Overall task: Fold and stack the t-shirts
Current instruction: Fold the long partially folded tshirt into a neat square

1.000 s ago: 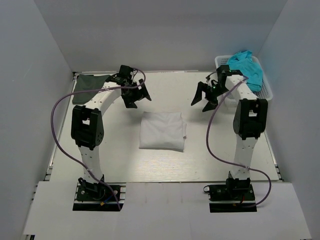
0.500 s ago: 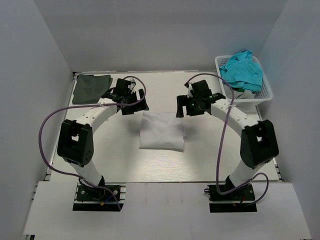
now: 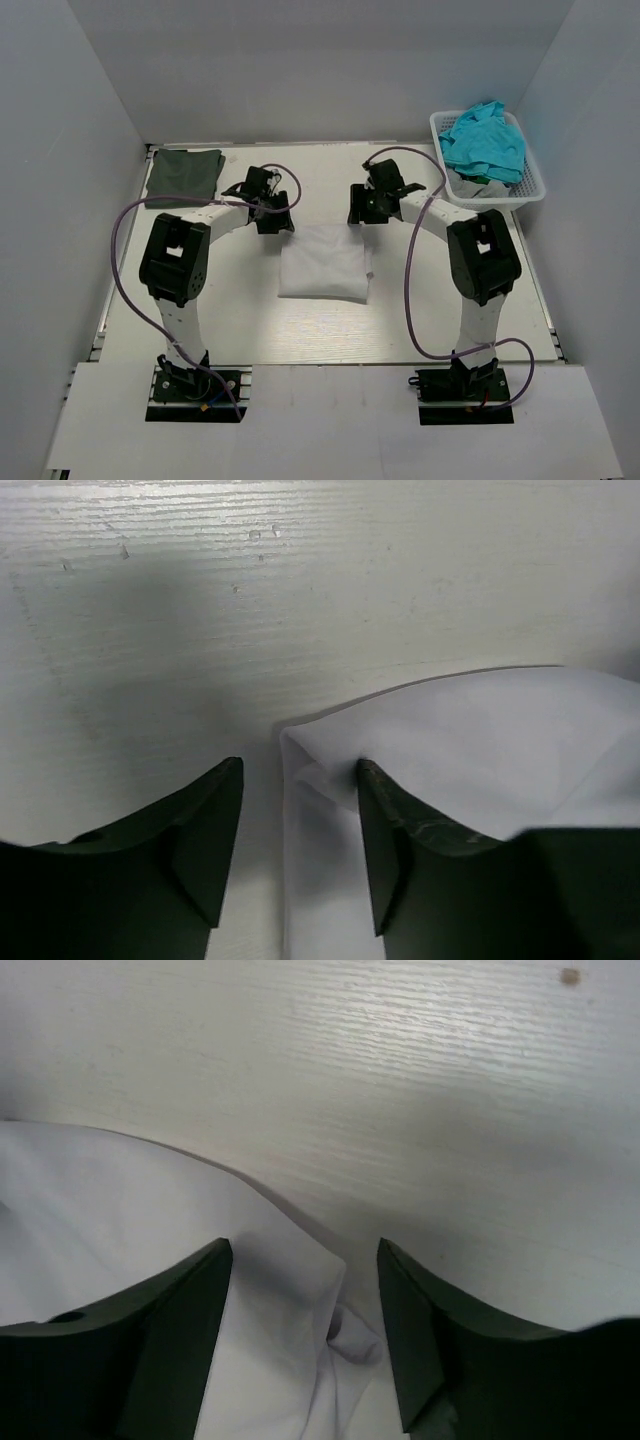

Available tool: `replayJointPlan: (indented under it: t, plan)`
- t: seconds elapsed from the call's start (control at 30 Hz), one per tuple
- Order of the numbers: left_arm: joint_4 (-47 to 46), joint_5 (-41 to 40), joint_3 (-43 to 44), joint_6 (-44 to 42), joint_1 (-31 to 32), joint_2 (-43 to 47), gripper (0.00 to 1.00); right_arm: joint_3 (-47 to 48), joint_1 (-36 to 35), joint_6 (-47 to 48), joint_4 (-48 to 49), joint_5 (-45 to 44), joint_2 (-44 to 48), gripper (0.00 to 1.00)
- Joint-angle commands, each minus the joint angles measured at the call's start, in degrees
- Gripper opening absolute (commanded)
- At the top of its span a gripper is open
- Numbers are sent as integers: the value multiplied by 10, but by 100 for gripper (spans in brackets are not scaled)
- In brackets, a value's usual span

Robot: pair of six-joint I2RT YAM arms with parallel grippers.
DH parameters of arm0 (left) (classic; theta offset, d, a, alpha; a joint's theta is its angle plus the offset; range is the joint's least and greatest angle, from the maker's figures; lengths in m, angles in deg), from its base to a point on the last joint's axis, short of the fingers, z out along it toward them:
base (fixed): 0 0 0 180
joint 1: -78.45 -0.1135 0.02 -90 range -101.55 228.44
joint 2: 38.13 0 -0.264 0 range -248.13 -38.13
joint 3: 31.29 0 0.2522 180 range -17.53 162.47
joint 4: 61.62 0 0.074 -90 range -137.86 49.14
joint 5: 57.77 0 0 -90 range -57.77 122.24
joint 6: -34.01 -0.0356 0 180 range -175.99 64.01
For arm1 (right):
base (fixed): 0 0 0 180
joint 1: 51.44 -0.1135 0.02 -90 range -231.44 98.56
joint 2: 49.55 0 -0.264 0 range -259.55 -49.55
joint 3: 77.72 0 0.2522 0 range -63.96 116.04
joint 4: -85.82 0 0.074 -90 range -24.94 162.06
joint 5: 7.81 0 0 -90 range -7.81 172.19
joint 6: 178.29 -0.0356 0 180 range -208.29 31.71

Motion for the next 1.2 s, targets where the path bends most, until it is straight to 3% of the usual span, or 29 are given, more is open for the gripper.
replayJointPlan:
  t: [0.0,0.03,0.1,0.13,0.23,0.27,0.47,0.63,0.73,0.9,1.17]
  plan:
    - [-15,9,15,7,-1,-2,58,27,-1,-23,22,25,-18,59]
    - [-22,9,15,7,-1,-8,55,27,-2,-26,22,27,-22,49]
    - [-30,20,15,7,-1,-8,45,23,-1,-32,18,31,-25,37]
    - [-43,28,15,7,-1,-8,42,19,-2,-33,18,31,-26,25]
    - [-48,46,15,12,-1,-8,19,11,1,-35,17,35,-17,0]
    - [-48,46,15,12,-1,-8,0,11,0,-36,16,34,-2,0]
    - [-72,75,-33,17,4,68,0,-6,-1,-36,3,38,72,0]
    - [-95,98,-107,22,9,184,0,-76,-4,-64,-5,65,170,0]
    - [-103,105,-125,22,15,210,0,-115,-3,-78,-15,64,195,0]
    - [-123,119,-125,22,21,217,0,-145,1,-101,-20,45,241,0]
    - [-103,82,-54,28,21,97,0,-89,23,-134,-71,-68,153,0]
